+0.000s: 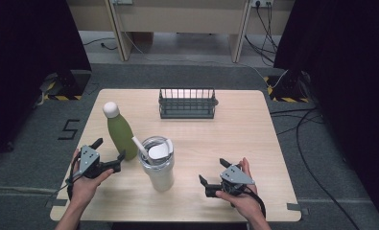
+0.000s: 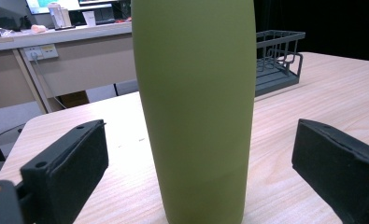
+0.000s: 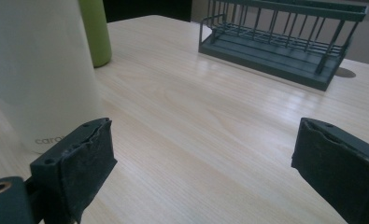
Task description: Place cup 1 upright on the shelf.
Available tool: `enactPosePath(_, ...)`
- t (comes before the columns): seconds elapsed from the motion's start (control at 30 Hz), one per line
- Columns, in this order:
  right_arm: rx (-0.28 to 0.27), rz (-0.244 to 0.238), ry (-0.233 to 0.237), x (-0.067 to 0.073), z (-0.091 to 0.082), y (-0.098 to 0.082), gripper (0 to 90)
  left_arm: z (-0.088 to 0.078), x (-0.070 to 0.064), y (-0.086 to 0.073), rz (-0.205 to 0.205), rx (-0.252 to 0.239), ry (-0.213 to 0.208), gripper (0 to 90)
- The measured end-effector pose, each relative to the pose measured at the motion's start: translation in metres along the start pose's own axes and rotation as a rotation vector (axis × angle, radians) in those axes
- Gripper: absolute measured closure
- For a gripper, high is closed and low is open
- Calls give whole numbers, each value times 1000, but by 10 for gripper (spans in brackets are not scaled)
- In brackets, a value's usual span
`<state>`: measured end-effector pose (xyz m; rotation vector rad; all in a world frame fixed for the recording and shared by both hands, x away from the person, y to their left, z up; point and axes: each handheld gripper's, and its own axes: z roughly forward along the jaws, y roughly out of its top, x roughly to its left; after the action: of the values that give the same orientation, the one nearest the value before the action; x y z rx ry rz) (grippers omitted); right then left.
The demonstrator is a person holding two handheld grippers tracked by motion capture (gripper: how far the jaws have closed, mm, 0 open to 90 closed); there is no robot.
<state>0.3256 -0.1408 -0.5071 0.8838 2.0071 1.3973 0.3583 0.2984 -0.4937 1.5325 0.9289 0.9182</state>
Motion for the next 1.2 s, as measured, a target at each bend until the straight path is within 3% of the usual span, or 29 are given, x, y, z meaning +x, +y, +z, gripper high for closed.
enactPosePath(0.13, -9, 1, 30, 9, -1, 4, 45, 1, 0, 2, -1, -3, 4, 31)
enactPosePath(0.27, -17, -37, 68, 24, 3, 11, 3, 2, -1, 2, -1, -1, 6, 32)
enactPosePath(0.47, -26, -54, 82, 37, 10, 19, 2, 2, 1, 2, -3, 4, 14, 34)
enactPosePath(0.7, -38, -81, 156, 61, 22, 28, 2, 1, 3, 4, -8, -10, 17, 35)
enactPosePath(1.03, -43, -89, 203, 76, 40, 36, 6, 2, 3, 4, -14, -9, 7, 35)
enactPosePath(1.2, -40, -69, 231, 83, 52, 40, 38, 2, 1, 4, -6, -8, -1, 35)
